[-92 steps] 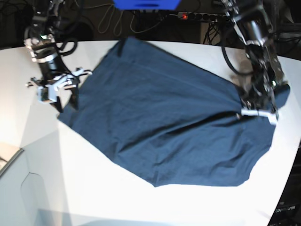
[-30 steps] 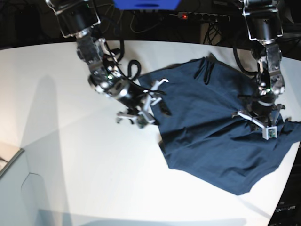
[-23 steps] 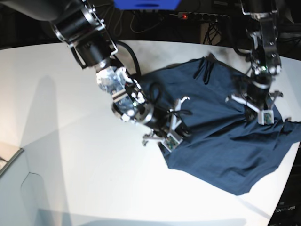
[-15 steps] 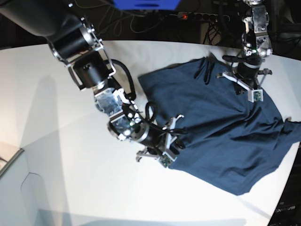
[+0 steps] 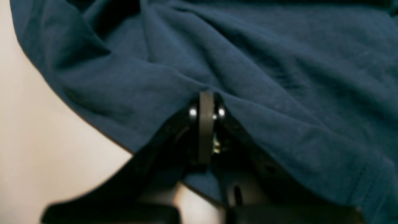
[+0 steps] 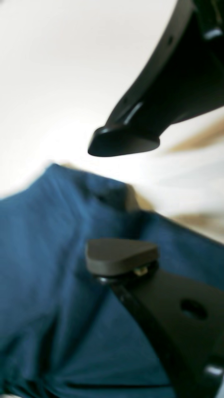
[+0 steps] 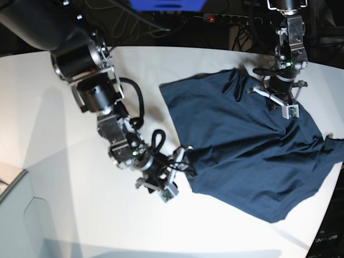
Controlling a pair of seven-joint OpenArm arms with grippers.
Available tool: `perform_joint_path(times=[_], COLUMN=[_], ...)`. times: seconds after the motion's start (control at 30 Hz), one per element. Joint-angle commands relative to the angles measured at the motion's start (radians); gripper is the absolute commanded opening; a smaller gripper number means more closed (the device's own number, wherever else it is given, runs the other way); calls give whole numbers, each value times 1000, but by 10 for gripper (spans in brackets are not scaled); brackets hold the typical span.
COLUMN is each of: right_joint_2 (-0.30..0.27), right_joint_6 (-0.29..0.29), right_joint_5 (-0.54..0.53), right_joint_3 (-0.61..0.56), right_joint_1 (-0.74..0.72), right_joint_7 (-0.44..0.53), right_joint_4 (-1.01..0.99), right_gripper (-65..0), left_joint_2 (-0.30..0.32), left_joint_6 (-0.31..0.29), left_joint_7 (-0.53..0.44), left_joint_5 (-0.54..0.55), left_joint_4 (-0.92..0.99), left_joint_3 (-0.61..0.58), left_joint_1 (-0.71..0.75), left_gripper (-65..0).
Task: Layout the t-shirt on the table in an organized manner, then fold the t-shirt properly
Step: 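Reach the right gripper to the shirt's hem and grasp it, then lift the shirt with both grippers and pull it toward the robot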
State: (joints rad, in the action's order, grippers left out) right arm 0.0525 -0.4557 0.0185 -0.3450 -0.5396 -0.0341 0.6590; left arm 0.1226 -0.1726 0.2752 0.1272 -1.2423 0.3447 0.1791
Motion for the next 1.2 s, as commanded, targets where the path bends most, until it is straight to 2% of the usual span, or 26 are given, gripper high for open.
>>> perform_joint_path(times=[0.0, 0.13, 0.53, 0.73, 0.83, 1.03, 1.07, 1.17], right_joint_2=[8, 13, 80, 88, 88, 89, 89, 83], right_joint_6=[1, -2, -2, -2, -2, -2, -2, -2], right_joint_5=[-13, -13, -13, -13, -13, -13, -13, -15], right_joint_3=[1, -1, -1, -1, -1, -1, -1, 4], right_joint_1=[-38, -61, -53, -38, -37, -55, -58, -60], right_joint_7=[24, 26, 26, 26, 26, 27, 27, 27], right_joint_4=[-14, -81, -87, -89, -91, -190, -193, -189], right_gripper=[-235, -235, -238, -253, -352, -628, -650, -650], left_joint_2=[9, 10, 10, 18, 19, 19, 19, 19], left_joint_6=[5, 5, 5, 5, 5, 5, 5, 5], left_joint_7=[26, 26, 26, 26, 26, 25, 25, 25], left_joint_5=[-7, -7, -7, -7, -7, -7, -7, -7], left_joint_4=[-1, 0, 0, 2, 2, 2, 2, 2], left_joint_3=[1, 1, 7, 9, 9, 9, 9, 9], left_joint_1=[-2, -2, 3, 4, 4, 4, 4, 4], left_gripper=[-649, -649, -649, -649, -649, -649, -649, -649])
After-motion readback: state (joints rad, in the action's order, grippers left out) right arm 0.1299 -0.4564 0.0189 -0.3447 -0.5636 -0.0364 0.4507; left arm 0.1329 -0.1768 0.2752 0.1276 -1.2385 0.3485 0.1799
